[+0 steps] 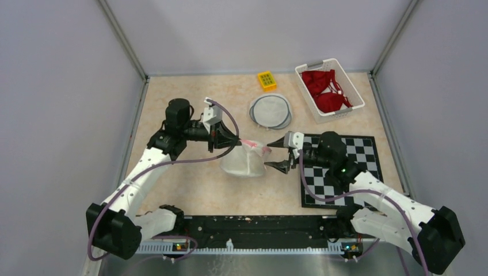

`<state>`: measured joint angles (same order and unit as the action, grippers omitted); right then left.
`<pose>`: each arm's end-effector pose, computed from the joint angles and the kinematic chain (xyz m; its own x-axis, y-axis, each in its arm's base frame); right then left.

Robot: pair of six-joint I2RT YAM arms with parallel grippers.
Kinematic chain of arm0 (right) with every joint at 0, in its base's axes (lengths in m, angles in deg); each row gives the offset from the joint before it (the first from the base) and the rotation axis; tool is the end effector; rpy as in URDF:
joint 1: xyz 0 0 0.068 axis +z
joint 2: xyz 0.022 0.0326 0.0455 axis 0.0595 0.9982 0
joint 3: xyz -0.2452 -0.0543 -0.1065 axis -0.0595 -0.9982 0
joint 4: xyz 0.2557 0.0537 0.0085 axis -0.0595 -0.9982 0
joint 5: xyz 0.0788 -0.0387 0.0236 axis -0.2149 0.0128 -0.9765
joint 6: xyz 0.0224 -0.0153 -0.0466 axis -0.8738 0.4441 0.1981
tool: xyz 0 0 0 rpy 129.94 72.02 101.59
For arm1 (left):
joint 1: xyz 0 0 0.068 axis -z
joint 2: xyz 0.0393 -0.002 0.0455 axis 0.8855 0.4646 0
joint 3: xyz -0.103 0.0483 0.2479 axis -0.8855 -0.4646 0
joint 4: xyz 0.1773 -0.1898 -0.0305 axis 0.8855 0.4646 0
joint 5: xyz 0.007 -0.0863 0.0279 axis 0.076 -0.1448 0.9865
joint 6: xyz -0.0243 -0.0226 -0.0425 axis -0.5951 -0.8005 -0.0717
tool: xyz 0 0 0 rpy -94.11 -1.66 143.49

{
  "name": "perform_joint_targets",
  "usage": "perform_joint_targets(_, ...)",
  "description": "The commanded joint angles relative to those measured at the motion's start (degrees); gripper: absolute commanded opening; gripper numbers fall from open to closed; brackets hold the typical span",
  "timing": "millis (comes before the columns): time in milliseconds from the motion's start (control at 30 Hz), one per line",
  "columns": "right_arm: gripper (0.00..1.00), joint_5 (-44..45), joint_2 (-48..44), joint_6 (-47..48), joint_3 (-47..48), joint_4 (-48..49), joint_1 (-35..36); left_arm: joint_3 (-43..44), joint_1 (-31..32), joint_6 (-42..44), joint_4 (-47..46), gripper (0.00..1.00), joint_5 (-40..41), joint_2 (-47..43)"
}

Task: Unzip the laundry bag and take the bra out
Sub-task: Unzip the laundry bag at the center of the board.

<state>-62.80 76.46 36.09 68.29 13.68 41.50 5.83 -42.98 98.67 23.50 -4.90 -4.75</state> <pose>0.1523 0.1482 0.2837 0.1971 -0.1341 -0.9712 -0.9585 0.1819 -0.2197 0.2167 -0.1112 0.3361 -0.0964 0.1357 -0.9861 0.9953 0.0182 -0.0948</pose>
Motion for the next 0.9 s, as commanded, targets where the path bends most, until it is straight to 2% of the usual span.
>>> perform_joint_targets(0,0.62,5.9,-0.13,1.56,-1.29,10.17,2.24,-2.17,-0.12,-8.54,-8.77,0.0,-4.55,-2.45)
perform_joint_targets(133,0.63,6.44,0.18,-0.03,-1.19,12.37,2.4,-4.25,-0.14,-10.9,-10.31,0.0,-5.39,-3.81)
perform_joint_targets(267,0.59,6.65,0.54,-0.03,-1.67,14.46,3.79,-6.72,-0.11,-18.21,-17.78,0.0,-5.53,-4.8)
perform_joint_targets(400,0.48,7.71,0.9,1.48,-1.99,15.3,4.82,-8.28,0.0,-23.98,-23.25,0.0,-5.01,-5.42)
perform_joint_targets(567,0.46,6.79,0.82,2.21,-1.73,14.64,4.88,-10.28,-0.02,-29.86,-26.99,0.0,-3.52,-6.82)
perform_joint_targets(667,0.37,6.02,0.73,2.21,-1.68,14.19,4.99,-12.07,-0.08,-33.43,-29.72,0.0,-2.36,-7.66)
perform_joint_targets(733,0.41,5.26,0.61,2.53,-1.49,13.3,5.08,-13.27,-0.08,-36.18,-32.07,0.0,-1.61,-8.11)
perform_joint_targets(800,0.52,4.89,0.59,2.62,-1.2,12.61,5.28,-14.27,-0.1,-39.4,-35.27,0.0,-1.13,-8.3)
perform_joint_targets(867,0.54,5.04,0.62,2.88,-1.13,12.45,5.29,-14.97,-0.12,-41.98,-37.69,0.0,-0.86,-8.22)
